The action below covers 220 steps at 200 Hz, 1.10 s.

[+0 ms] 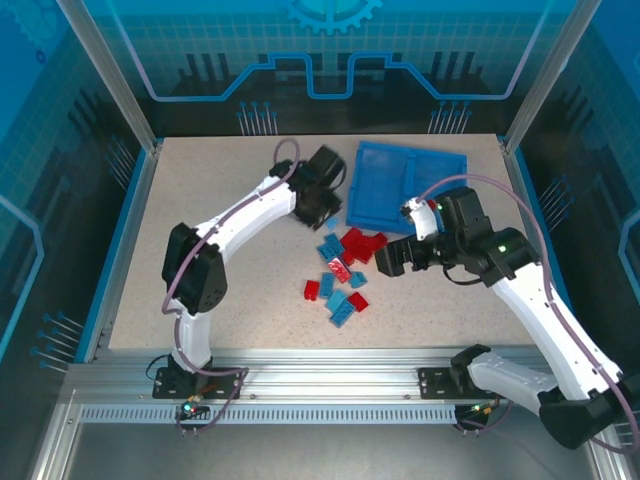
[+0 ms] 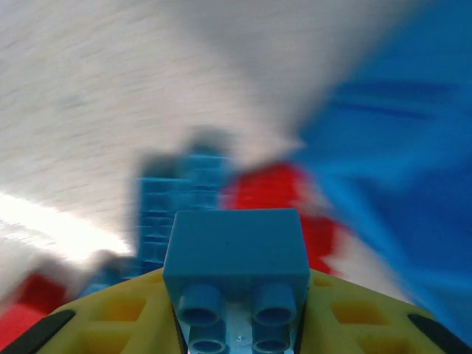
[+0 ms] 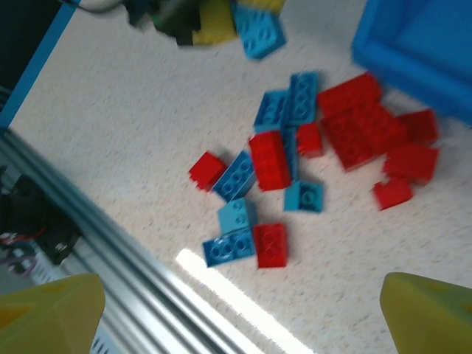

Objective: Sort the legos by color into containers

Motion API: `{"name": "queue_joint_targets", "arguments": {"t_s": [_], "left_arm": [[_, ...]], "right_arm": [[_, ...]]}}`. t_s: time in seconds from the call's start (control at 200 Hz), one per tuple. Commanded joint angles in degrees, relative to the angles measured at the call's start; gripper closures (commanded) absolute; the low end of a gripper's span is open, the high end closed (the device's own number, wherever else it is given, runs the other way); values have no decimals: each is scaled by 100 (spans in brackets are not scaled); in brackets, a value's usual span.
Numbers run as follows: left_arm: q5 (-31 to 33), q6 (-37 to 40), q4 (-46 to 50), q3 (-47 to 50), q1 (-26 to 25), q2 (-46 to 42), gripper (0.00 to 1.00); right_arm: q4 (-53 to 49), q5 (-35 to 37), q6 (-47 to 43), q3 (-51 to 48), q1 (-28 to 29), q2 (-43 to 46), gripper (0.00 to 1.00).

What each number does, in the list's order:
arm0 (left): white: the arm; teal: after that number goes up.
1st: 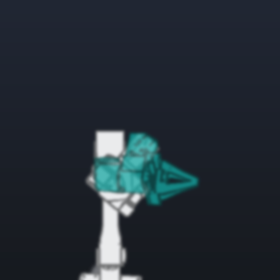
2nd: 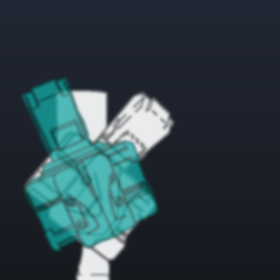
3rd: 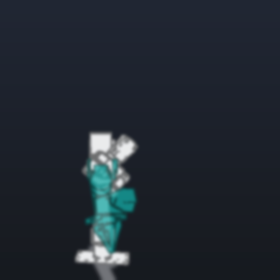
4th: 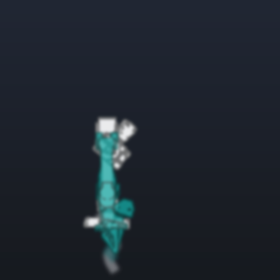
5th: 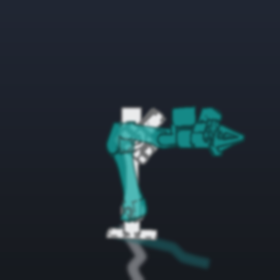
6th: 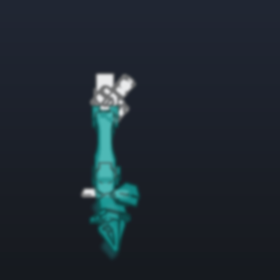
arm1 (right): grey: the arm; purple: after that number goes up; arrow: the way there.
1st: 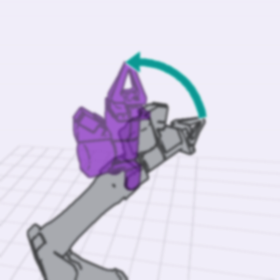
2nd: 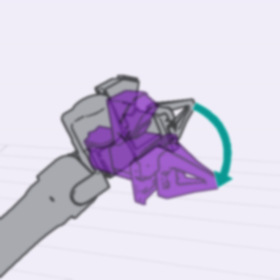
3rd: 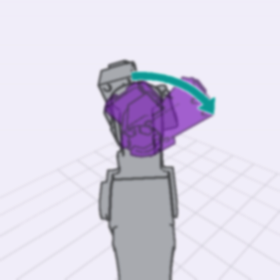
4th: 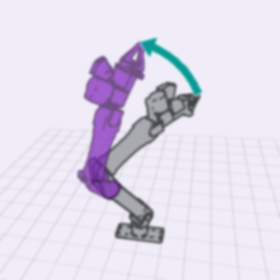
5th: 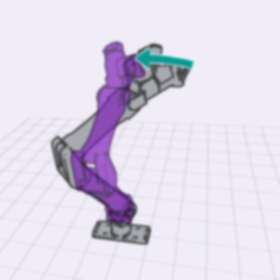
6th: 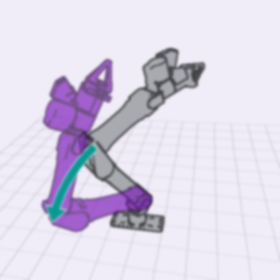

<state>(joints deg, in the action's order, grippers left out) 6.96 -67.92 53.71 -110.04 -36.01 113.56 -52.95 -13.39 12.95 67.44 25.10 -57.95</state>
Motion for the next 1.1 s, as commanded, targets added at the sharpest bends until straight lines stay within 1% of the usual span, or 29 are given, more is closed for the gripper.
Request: {"name": "queue_joint_targets", "arguments": {"t_s": [0.0, 0.105, 0.23, 0.3, 0.395, 0.52, 0.59, 0.655, 0.74, 0.85, 0.99, 1.096], "left_arm": [[725, 1884, 501, -1523, -367, 570, 63], [850, 2581, 274, -2607, -506, 1266, 66], [866, 3260, -416, -3383, -608, 1995, 69], [908, 3633, -928, -3463, -646, 2282, 68], [1132, 3898, -1479, -3454, -664, 2611, 68], [1570, 4138, -1867, -3477, -669, 2995, 71], [1642, 4159, -1963, -3512, -662, 3203, 71], [1591, 4113, -1928, -3661, -655, 3409, 67], [1517, 4008, -1857, -3816, -657, 3627, 61], [1501, 3862, -1821, -3824, -656, 3669, 49], [1497, 3828, -1774, -3806, -661, 3459, 41], [1494, 3910, -1716, -3806, -653, 3079, 40]], "right_arm": [[507, 1008, 216, -129, -47, 285, 2], [501, 1515, 423, -195, -183, 419, 2], [325, 1708, 491, -272, -319, 545, 2], [254, 1725, 507, -347, -386, 658, 2], [192, 1662, 500, -422, -452, 807, 2], [88, 1652, 424, -454, -487, 958, 2], [65, 1662, 406, -458, -506, 1009, 2], [57, 1635, 395, -466, -515, 1023, 2], [50, 1572, 392, -460, -524, 1014, 2], [21, 1498, 403, -472, -520, 981, 2], [3, 1414, 428, -516, -524, 937, 2], [30, 1325, 445, -557, -524, 871, 2]]}}
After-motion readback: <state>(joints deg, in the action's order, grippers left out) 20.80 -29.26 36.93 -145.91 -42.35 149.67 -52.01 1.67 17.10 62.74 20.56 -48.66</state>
